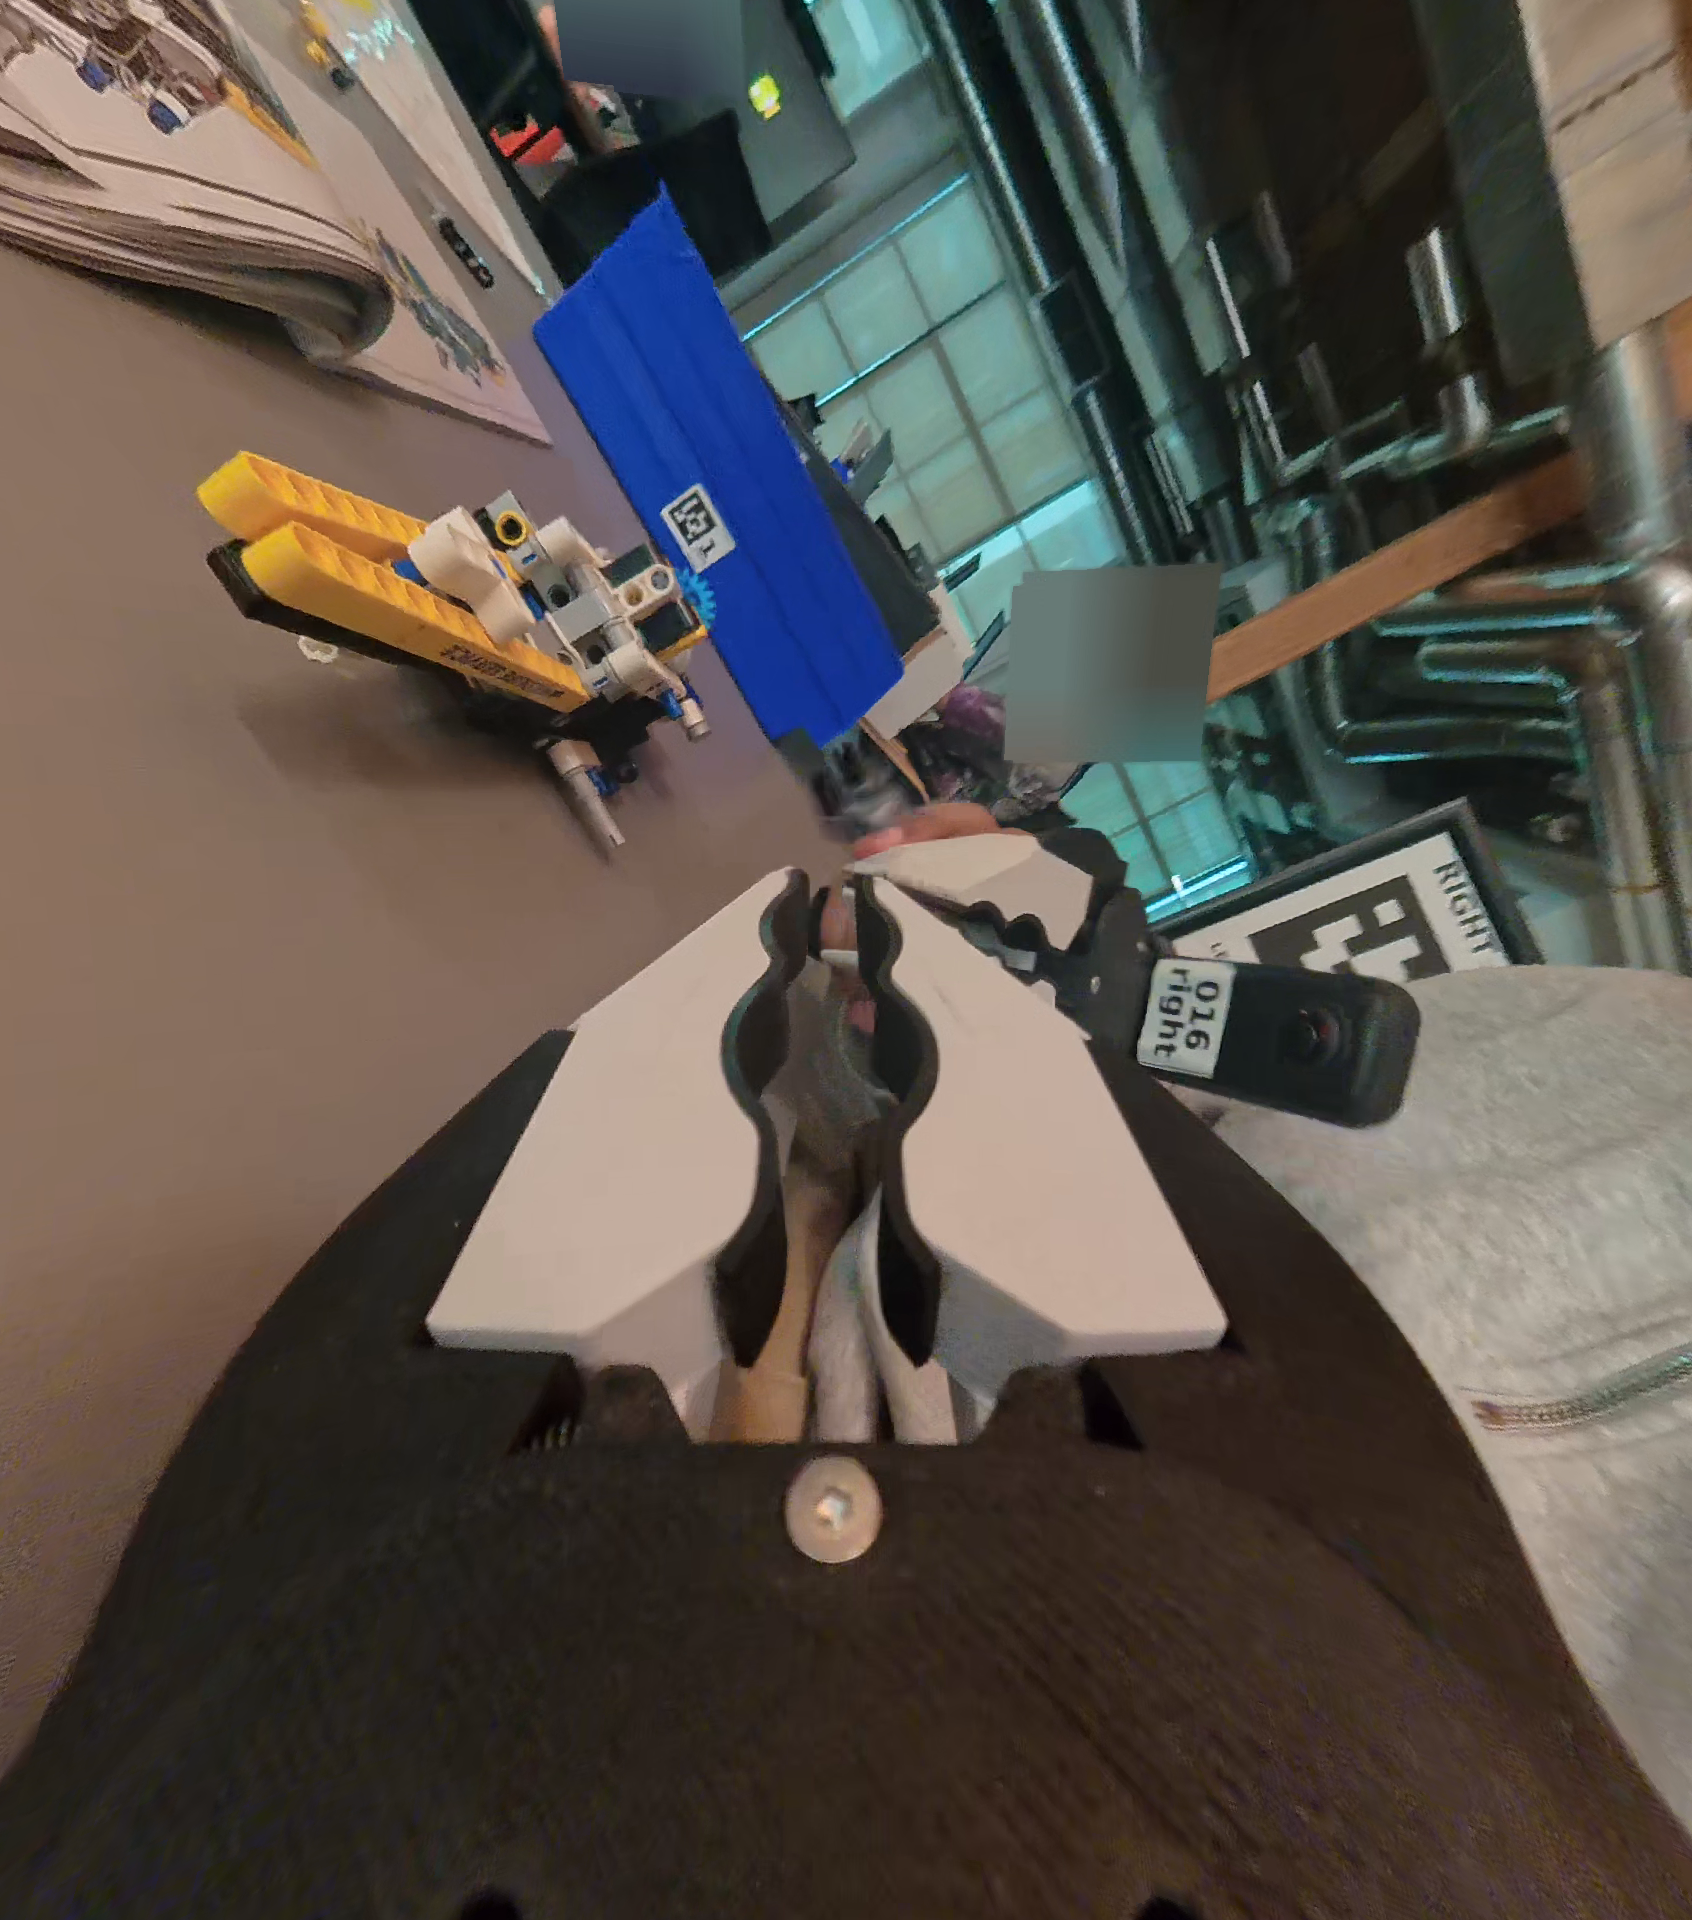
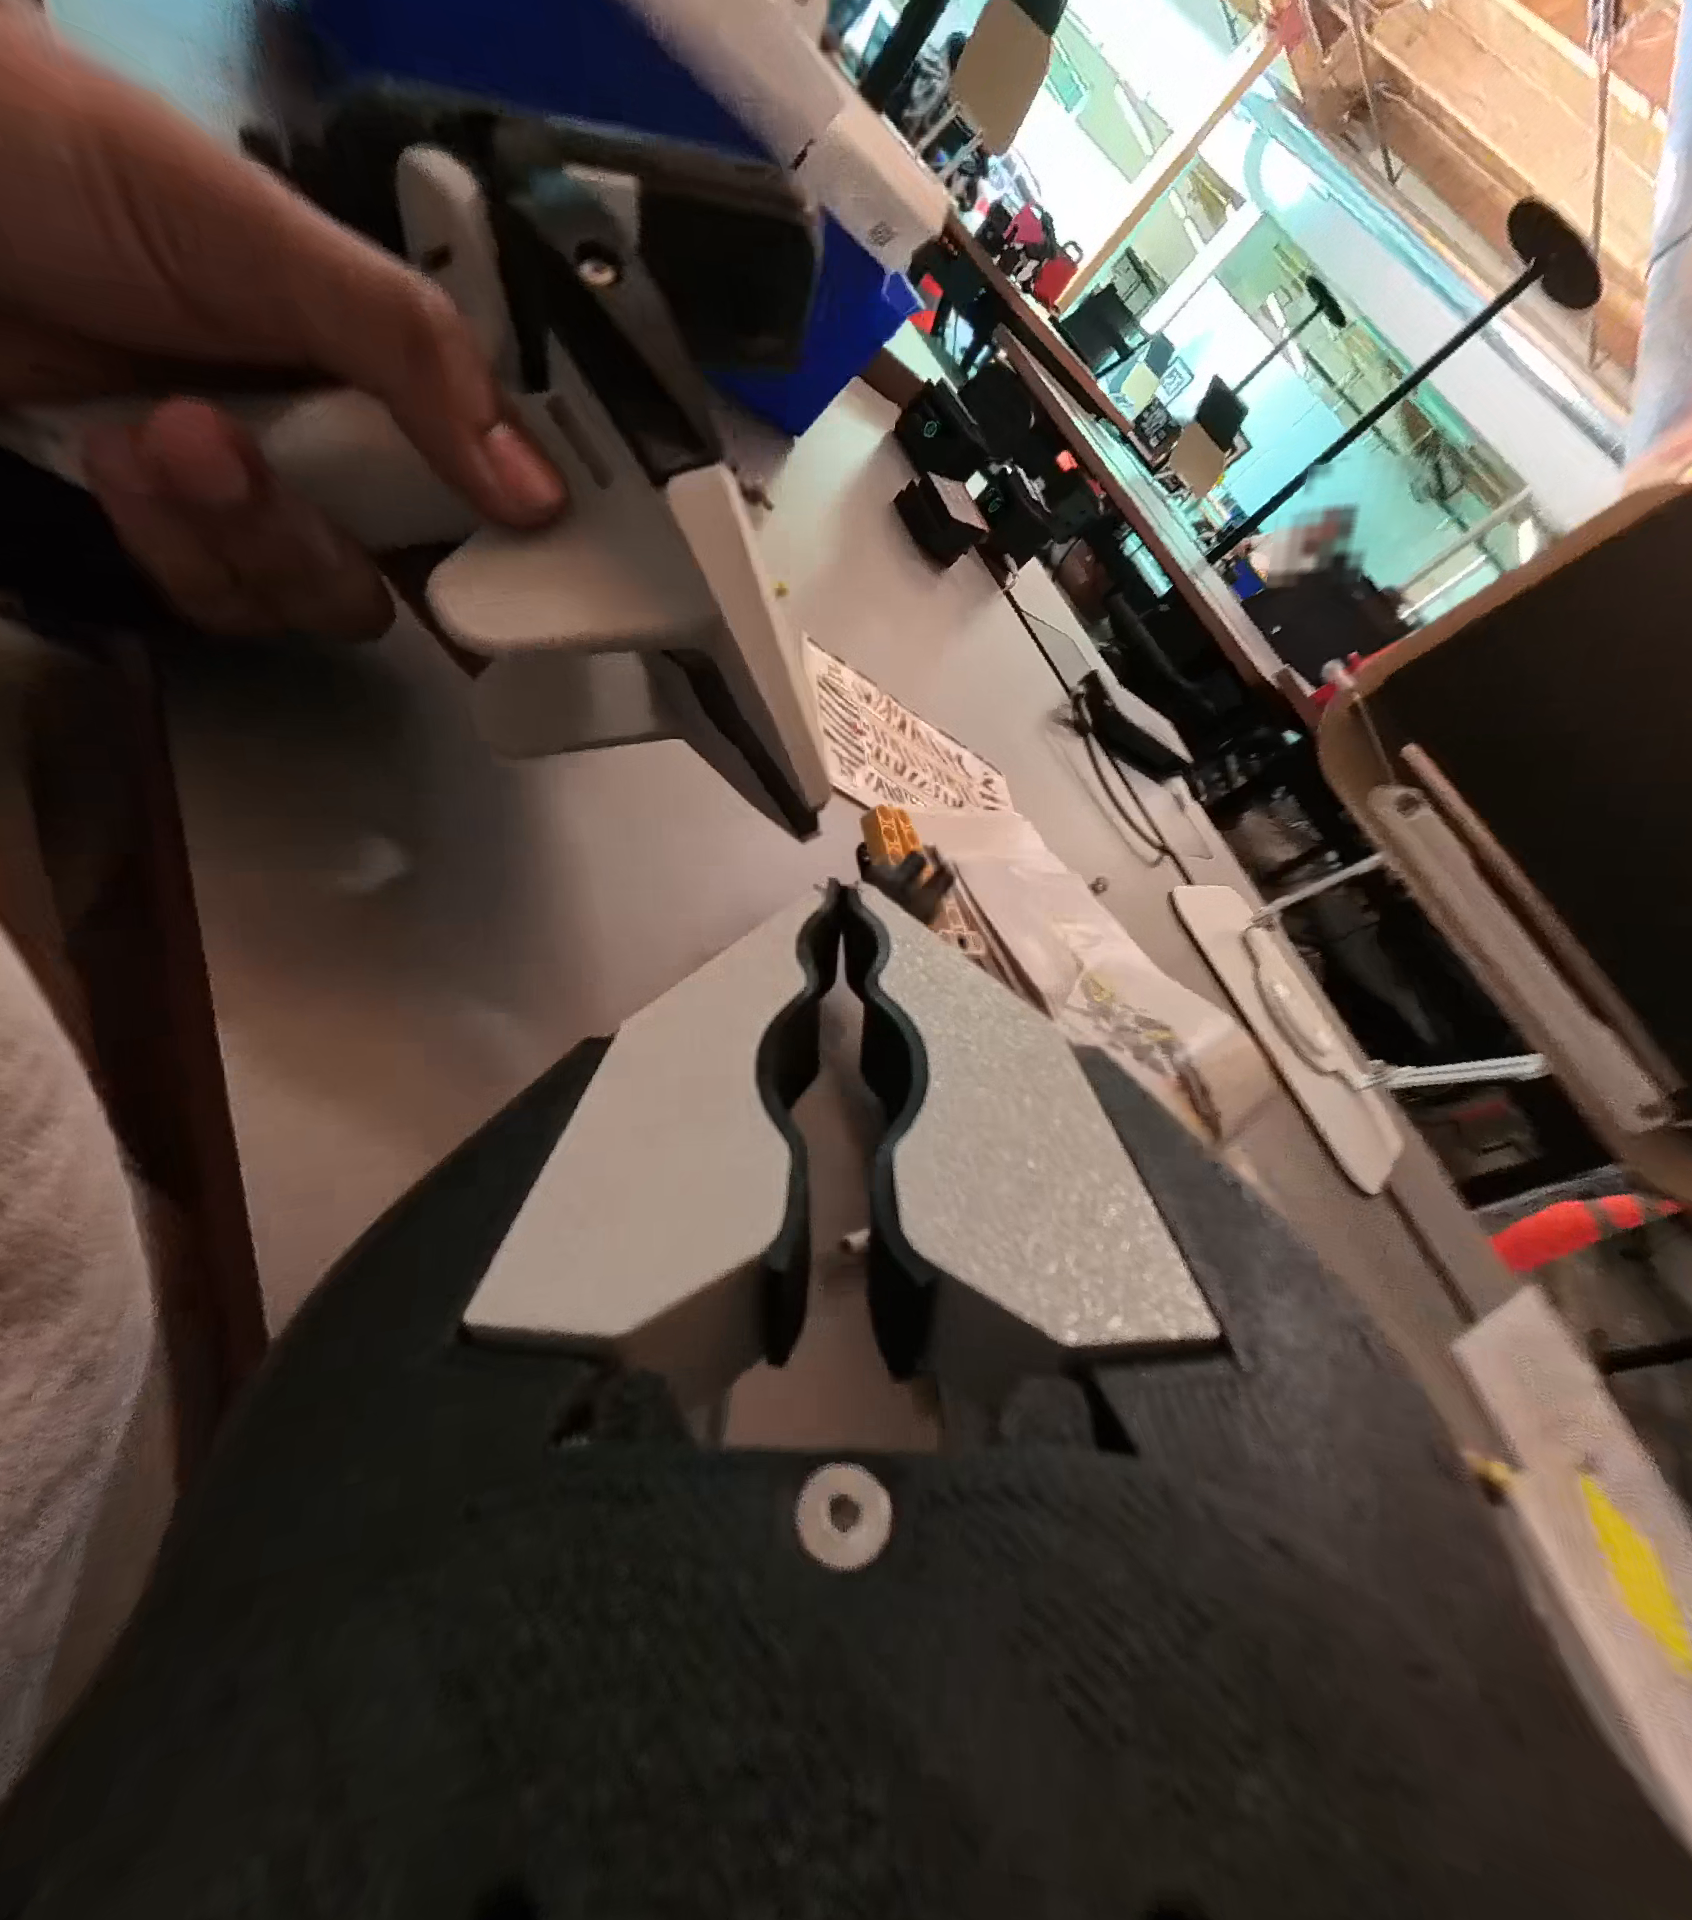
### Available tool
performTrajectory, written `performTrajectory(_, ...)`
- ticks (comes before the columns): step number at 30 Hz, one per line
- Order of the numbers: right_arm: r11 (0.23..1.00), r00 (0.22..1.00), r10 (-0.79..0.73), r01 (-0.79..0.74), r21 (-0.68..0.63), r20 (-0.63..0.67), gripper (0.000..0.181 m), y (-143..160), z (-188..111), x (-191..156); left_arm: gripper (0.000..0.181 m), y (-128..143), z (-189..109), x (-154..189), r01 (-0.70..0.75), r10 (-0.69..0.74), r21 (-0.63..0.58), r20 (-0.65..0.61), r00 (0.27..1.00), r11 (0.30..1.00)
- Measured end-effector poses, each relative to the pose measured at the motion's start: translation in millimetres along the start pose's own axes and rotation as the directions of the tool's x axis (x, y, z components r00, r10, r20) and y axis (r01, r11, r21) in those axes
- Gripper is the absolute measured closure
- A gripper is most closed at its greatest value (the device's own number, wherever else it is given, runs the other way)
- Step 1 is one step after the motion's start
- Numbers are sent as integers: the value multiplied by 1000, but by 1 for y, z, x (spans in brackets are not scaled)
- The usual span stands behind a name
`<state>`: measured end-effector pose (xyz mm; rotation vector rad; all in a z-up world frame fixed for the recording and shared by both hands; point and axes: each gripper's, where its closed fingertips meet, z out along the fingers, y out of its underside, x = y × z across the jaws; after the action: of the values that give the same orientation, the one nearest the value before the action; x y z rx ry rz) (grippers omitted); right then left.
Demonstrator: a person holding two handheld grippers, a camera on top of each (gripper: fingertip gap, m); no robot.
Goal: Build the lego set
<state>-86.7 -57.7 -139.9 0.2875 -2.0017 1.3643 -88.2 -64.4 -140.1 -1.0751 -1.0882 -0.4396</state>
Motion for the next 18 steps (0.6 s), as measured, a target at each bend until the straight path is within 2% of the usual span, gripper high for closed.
performTrajectory(3, 994, 994, 112, -112, 5, 22, 181, 3, 0, 4, 176, -1, 0, -2, 17, -17, 4, 6, 1000, 1000)
performTrajectory(6, 993, 993, 117, -116, -37, 28, 181, 15, 2, 5, 176, -3, -2, -6, 1, -1, 11, 33, 999, 1000)
performTrajectory(11, 982, 989, 140, -144, -122, -43, 181, 38, -6, 28, 176, -9, -9, -12, -51, 48, 30, 95, 994, 998)
performTrajectory(18, 921, 936, 335, -349, -174, -107, 181, 66, -35, 54, 168, 10, 5, -19, -196, 215, -106, 210, 954, 975)
